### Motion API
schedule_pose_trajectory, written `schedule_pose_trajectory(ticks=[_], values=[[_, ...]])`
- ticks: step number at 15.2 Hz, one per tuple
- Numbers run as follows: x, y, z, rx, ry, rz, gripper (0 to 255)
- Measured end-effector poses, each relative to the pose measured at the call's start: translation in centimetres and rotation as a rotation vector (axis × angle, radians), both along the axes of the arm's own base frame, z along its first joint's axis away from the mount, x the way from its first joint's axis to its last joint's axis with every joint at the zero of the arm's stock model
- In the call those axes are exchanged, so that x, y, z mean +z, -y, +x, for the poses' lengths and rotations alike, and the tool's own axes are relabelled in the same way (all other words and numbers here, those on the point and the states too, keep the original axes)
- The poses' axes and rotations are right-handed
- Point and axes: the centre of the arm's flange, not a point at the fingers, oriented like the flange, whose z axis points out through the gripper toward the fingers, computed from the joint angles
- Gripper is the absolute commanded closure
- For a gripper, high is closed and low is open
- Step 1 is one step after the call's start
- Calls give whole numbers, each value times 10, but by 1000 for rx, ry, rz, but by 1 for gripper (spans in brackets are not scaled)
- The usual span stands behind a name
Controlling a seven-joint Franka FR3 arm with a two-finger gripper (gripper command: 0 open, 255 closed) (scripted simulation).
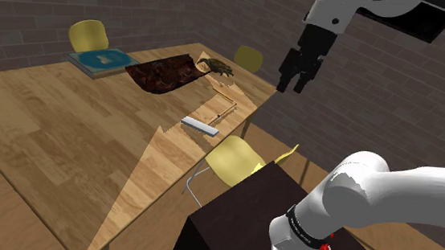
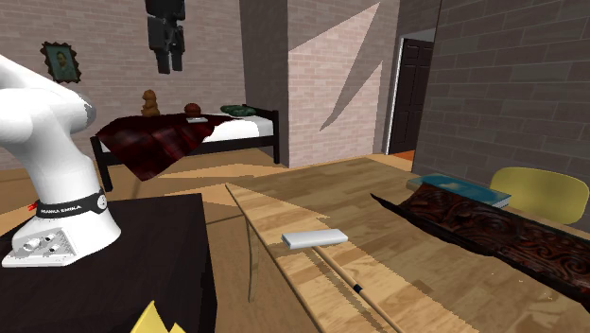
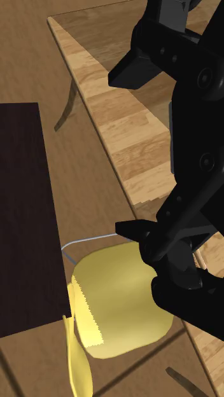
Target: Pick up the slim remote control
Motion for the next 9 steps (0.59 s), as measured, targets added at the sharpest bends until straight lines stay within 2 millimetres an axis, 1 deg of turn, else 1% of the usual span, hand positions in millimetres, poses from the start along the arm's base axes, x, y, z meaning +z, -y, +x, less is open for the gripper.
schedule_pose_trajectory(ticks=[1, 2, 4, 5, 7, 8, 9], values=[[0, 0, 0, 0, 0, 0, 0], [-3, 1, 5, 2, -2, -2, 0], [-16, 5, 22, 9, -7, -7, 0], [-28, 4, 28, 13, -10, -11, 0], [-46, 7, 45, 20, -15, -18, 0], [-55, 11, 53, 24, -18, -21, 0], [-67, 11, 64, 29, -21, -24, 0]])
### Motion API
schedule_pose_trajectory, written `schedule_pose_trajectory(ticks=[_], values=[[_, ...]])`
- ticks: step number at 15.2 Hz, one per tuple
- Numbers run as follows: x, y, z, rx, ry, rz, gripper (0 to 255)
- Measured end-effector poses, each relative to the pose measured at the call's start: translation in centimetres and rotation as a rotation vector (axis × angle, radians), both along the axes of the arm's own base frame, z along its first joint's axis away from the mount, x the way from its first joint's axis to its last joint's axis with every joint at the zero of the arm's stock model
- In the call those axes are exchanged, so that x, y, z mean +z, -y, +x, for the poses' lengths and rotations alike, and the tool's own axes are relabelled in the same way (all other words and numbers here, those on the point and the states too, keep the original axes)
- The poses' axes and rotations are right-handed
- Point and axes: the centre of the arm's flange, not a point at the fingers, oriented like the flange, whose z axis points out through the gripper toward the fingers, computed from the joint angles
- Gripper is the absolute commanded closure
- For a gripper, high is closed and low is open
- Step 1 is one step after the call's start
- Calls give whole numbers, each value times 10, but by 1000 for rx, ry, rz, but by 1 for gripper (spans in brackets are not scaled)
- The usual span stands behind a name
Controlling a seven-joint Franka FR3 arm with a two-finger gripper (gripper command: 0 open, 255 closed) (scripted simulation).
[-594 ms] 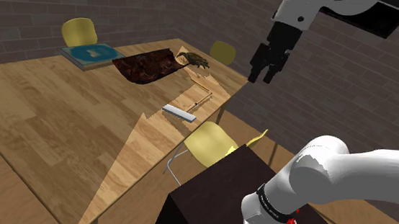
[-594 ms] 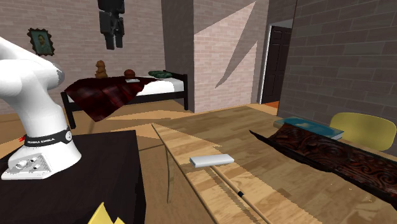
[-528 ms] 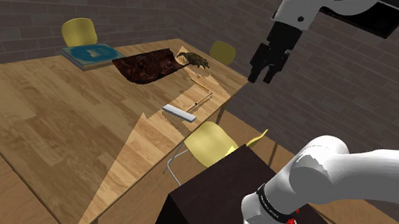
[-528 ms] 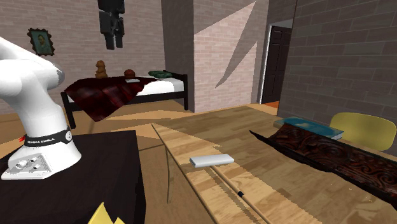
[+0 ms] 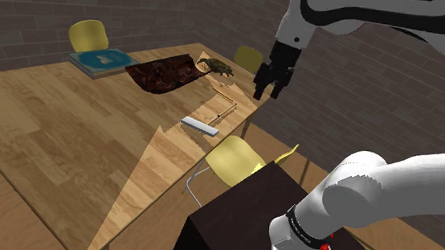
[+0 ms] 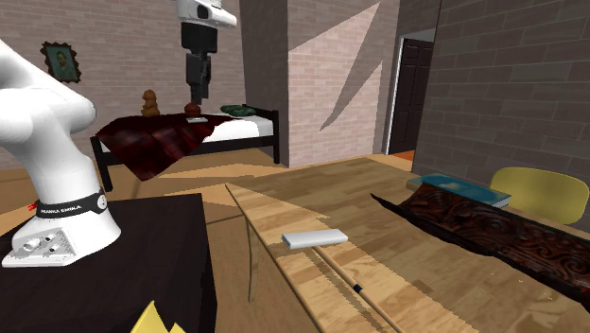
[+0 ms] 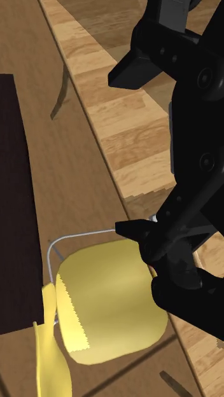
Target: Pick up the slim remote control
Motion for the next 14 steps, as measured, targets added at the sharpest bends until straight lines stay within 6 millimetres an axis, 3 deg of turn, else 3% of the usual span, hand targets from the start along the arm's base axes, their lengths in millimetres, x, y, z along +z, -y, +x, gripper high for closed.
schedule_pose_trajectory(ticks=[14], values=[[-139, 21, 125, 59, -36, -50, 0]])
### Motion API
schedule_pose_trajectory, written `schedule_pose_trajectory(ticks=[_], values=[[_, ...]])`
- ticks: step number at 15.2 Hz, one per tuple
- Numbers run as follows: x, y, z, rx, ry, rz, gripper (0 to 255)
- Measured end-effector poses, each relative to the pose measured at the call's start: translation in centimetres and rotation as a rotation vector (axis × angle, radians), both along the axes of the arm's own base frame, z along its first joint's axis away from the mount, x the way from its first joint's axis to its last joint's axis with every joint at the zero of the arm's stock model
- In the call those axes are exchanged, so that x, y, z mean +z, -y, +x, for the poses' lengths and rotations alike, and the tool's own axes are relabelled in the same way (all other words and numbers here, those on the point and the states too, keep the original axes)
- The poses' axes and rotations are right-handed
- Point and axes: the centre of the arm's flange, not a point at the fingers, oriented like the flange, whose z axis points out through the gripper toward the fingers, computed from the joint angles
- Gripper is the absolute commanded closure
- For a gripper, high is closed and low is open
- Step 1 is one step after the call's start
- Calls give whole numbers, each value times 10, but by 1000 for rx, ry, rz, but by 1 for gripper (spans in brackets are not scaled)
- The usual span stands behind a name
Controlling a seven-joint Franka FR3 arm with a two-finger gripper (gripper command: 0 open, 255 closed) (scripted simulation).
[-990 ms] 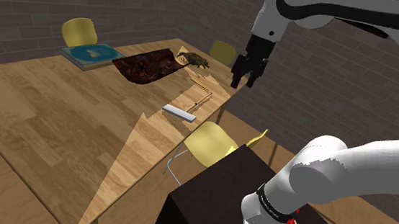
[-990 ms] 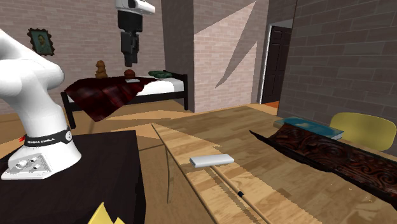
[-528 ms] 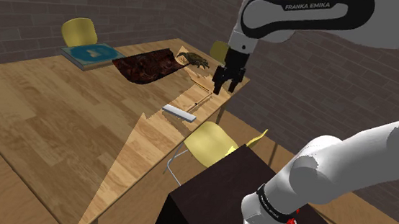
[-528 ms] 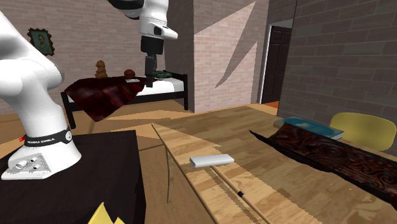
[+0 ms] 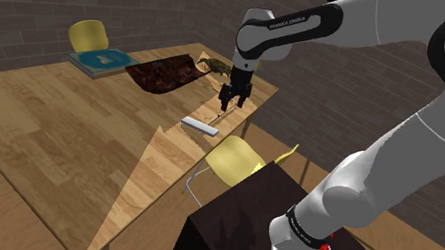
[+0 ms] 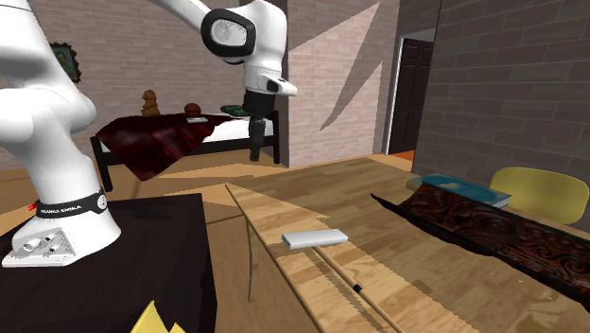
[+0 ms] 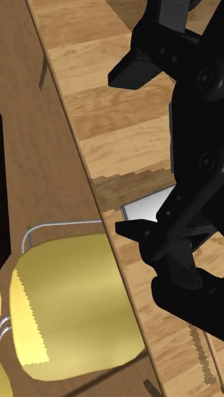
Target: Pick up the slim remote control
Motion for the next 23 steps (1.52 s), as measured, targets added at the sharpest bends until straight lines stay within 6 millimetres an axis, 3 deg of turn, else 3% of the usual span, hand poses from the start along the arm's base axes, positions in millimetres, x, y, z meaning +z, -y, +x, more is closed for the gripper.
schedule_pose_trajectory(ticks=[19, 23], values=[[-195, 24, 164, 80, -51, -68, 0], [-226, 29, 182, 90, -57, -76, 0]])
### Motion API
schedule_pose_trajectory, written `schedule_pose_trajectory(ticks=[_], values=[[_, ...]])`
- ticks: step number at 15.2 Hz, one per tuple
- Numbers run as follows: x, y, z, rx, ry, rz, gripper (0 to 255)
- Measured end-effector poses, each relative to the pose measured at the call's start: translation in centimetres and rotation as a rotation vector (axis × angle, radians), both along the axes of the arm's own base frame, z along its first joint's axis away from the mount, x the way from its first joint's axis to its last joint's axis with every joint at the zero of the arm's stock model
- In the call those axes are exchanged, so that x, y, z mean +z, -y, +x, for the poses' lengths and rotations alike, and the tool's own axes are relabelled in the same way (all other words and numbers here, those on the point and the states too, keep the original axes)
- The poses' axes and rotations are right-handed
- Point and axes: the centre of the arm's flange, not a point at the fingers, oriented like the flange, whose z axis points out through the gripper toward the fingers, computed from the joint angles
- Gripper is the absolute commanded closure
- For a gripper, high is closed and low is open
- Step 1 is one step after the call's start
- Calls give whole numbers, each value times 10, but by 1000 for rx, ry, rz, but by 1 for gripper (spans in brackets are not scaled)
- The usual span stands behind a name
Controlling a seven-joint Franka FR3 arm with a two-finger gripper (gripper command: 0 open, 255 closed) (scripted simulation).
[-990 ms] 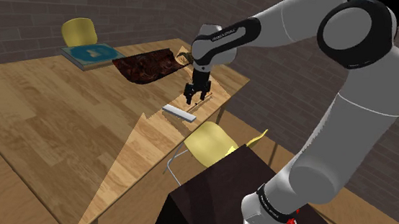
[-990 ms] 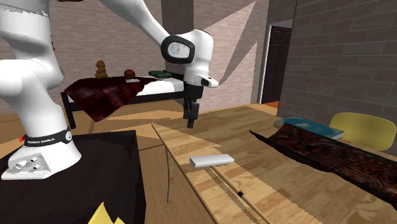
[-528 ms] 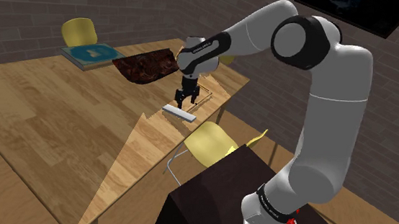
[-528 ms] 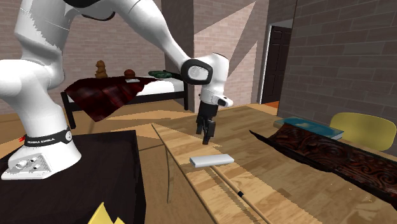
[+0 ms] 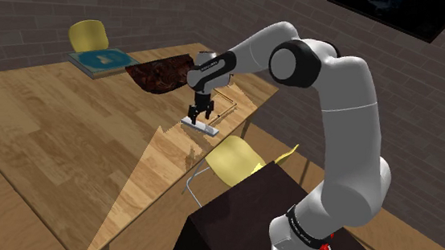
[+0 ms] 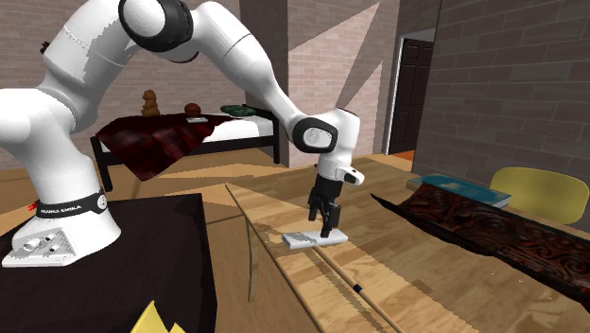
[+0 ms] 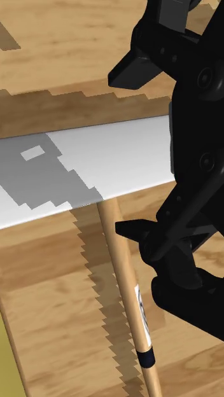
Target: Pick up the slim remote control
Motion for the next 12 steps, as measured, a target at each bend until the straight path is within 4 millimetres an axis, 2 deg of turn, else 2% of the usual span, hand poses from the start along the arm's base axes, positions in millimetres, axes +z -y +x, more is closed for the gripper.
schedule_pose_trajectory(ticks=[6, 7, 12], values=[[-31, 0, 1, 1, 0, -1, 0], [-33, 0, 1, 1, 0, -1, 255], [-34, 0, 1, 1, 2, -1, 255]])
